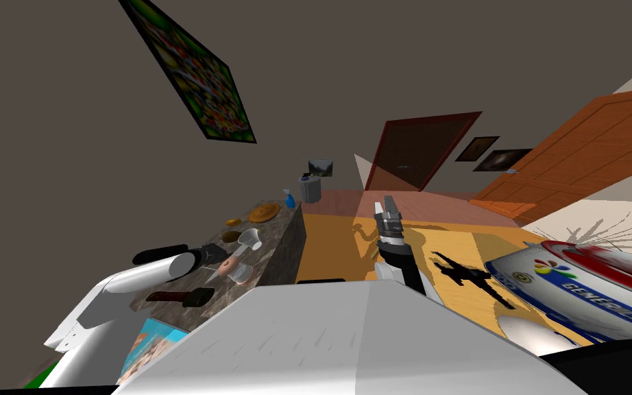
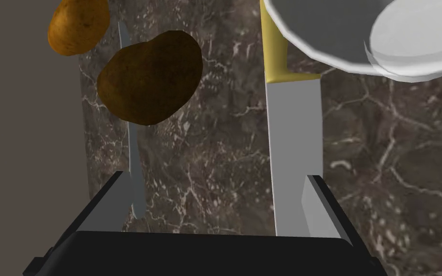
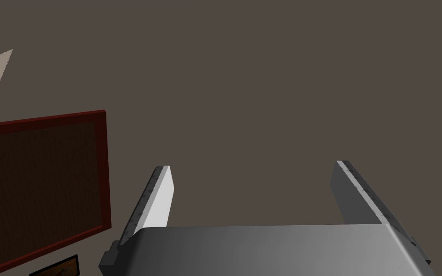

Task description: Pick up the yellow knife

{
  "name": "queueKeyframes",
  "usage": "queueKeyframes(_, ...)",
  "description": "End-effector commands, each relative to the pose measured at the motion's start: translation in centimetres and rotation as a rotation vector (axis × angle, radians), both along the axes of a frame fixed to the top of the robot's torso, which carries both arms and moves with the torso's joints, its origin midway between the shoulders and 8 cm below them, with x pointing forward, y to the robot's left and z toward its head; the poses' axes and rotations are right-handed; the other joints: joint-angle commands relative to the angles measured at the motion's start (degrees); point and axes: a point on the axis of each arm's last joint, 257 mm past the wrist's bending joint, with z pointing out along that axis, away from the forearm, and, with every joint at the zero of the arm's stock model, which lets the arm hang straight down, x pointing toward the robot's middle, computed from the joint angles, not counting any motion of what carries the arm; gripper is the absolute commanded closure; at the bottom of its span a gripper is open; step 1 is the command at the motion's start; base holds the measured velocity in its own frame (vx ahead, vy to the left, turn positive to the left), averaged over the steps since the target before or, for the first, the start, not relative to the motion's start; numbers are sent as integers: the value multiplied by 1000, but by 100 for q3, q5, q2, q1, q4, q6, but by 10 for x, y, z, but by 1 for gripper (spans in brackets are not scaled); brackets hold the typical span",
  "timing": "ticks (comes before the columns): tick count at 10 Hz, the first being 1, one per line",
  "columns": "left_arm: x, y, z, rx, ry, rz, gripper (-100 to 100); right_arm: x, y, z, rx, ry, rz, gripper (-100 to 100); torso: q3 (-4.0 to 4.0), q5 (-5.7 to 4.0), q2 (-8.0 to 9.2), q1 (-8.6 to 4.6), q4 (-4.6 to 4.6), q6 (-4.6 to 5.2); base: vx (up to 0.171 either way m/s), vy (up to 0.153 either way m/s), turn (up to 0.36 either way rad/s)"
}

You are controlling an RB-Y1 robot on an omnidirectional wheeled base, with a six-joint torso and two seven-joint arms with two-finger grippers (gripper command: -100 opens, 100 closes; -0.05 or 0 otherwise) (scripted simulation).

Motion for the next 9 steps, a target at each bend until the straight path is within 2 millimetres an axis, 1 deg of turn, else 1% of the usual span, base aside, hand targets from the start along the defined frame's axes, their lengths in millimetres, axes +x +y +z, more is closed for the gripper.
queueKeyframes(1, -10, 0, -9, -36, 39, 18, -100, 0, 0, 0, 0, 0, 0, 0, 0, 0, 0, 0, 0, 0, 9, 5, -12)
queueKeyframes(2, -20, -1, -19, -82, 73, 44, -100, 0, 0, 0, 0, 0, 0, 0, 0, 0, 1, -1, 0, 0, 14, 7, -22)
queueKeyframes(3, -22, -2, -21, -87, 85, 45, -100, 0, 0, 0, 0, 0, 0, 0, 0, 0, -1, 0, 0, 0, 12, 5, -10)
queueKeyframes(4, -34, -3, -30, -131, 123, 71, -100, 0, 0, 0, 0, 0, 0, 0, 0, 0, -1, -1, 0, 0, 15, 9, -14)
queueKeyframes(5, -35, -4, -31, -133, 127, 72, -100, 0, 0, 0, 0, 0, 0, 0, -1, 0, -1, 1, 0, 0, 12, 9, -9)
queueKeyframes(7, -56, -8, -47, -209, 196, 118, -100, 0, 0, 0, 0, 0, 0, 0, -1, 0, -1, 1, 0, 0, 17, 14, -15)
queueKeyframes(8, -57, -8, -48, -211, 201, 118, -100, 0, 0, 0, 0, 0, 0, 0, -2, 1, -3, 4, -1, 0, 15, 14, -7)
queueKeyframes(9, -66, -10, -54, -242, 231, 138, -100, 0, 0, 0, 0, 0, 0, 0, -1, 0, -2, 3, 0, 0, 14, 14, -5)
